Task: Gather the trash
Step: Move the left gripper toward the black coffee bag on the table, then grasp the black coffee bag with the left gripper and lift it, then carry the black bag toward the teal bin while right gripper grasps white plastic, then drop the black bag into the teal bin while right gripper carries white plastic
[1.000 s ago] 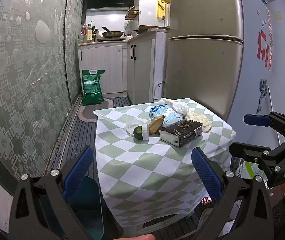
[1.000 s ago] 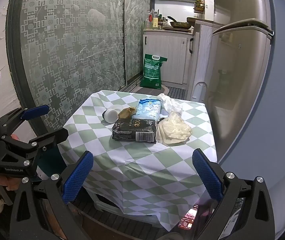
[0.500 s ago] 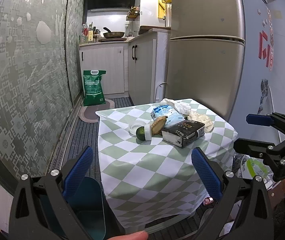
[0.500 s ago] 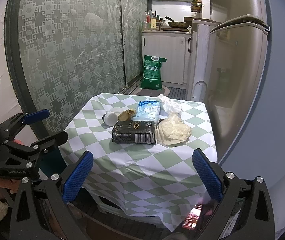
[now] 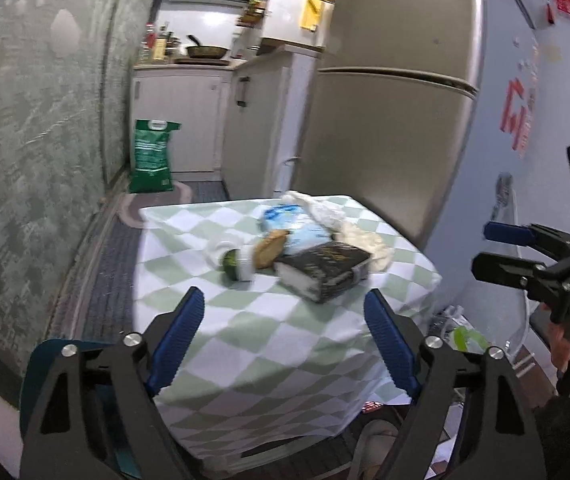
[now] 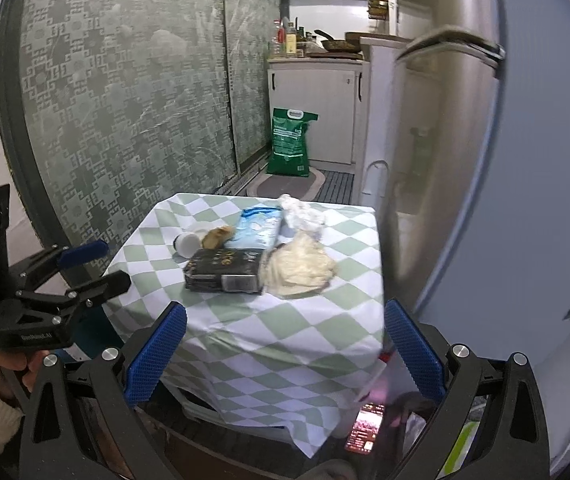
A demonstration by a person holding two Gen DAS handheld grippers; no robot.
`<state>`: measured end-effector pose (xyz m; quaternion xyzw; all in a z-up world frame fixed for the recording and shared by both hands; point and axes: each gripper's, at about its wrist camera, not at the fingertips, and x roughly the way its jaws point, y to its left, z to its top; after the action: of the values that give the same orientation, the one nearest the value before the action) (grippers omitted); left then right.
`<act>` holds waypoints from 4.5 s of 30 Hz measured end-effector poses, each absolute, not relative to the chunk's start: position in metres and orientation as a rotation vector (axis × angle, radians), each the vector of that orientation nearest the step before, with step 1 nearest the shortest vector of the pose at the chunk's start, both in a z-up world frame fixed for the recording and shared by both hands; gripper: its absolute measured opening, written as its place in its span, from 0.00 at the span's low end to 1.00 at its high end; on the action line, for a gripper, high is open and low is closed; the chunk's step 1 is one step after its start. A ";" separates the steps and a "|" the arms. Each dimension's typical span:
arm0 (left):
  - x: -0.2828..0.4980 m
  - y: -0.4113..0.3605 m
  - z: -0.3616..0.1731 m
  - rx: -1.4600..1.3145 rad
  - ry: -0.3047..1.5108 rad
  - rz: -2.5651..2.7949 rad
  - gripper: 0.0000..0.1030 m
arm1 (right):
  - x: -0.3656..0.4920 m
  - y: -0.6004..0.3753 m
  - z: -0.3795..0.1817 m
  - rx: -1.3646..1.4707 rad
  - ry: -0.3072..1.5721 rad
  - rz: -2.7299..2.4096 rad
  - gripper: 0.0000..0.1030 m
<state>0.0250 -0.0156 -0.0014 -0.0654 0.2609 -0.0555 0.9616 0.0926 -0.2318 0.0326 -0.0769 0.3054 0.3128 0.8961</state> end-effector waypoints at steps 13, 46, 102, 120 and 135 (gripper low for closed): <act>0.082 -0.052 -0.019 -0.215 0.636 -0.151 0.85 | 0.121 -0.251 0.024 -0.198 0.682 0.673 0.97; 0.127 -0.066 -0.038 -0.173 0.666 0.057 0.74 | 0.127 -0.253 0.013 -0.182 0.690 0.679 0.96; -0.013 0.125 -0.007 -0.237 0.529 0.080 0.59 | 0.155 -0.133 0.063 -0.250 0.608 0.570 0.03; -0.025 0.180 -0.073 -0.268 0.735 0.189 0.59 | 0.105 -0.034 0.085 -0.227 0.576 0.892 0.03; -0.034 0.208 -0.120 -0.246 0.932 0.225 0.72 | 0.050 0.076 0.041 -0.369 0.687 1.106 0.03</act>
<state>-0.0337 0.2080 -0.1203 -0.1180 0.4472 0.1081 0.8800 0.0503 0.0760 0.0407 -0.1707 0.3180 0.5119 0.7795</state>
